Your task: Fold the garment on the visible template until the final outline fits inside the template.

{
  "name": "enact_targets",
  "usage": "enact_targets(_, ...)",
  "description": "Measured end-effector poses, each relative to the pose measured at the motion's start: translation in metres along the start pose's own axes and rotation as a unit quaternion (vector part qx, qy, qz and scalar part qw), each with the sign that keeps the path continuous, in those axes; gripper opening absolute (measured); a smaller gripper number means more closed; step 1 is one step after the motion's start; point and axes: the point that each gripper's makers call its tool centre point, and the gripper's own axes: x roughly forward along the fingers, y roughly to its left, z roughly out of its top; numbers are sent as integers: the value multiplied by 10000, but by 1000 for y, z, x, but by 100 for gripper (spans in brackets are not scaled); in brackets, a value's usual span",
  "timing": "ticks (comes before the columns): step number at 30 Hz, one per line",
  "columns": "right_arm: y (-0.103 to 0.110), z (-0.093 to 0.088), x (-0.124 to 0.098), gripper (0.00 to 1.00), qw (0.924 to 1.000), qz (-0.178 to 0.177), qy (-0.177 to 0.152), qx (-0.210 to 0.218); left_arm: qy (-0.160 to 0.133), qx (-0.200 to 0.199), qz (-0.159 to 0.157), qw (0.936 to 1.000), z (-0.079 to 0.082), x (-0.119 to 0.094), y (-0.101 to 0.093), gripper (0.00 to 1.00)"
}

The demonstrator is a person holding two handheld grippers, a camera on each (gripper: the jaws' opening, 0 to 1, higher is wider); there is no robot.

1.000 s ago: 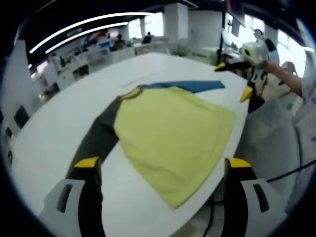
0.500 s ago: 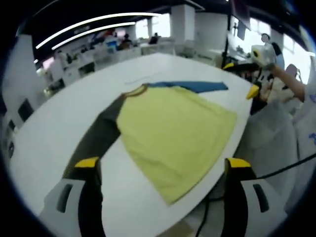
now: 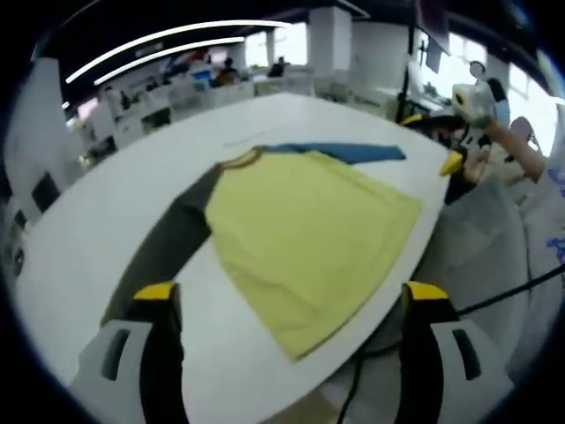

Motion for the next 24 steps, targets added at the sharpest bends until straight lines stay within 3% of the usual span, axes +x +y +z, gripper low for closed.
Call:
enact_targets(5,-4,1,-6,100,9998,-160,-56,-50,-211,-155,22,9997,9,-2,7,99)
enact_targets(14,-22,-7,-15,100,9988,-395,-130,271,-264,-229,60,9994,11,-4,8,99)
enact_targets(20,-43,-30,-16,100,9966,-701,22,429,-280,-278,24,9992,12,-5,9,99)
enact_targets(24,-63,-47,-19,92,9946,-801,73,649,-308,-262,39,9992,14,-6,9,99)
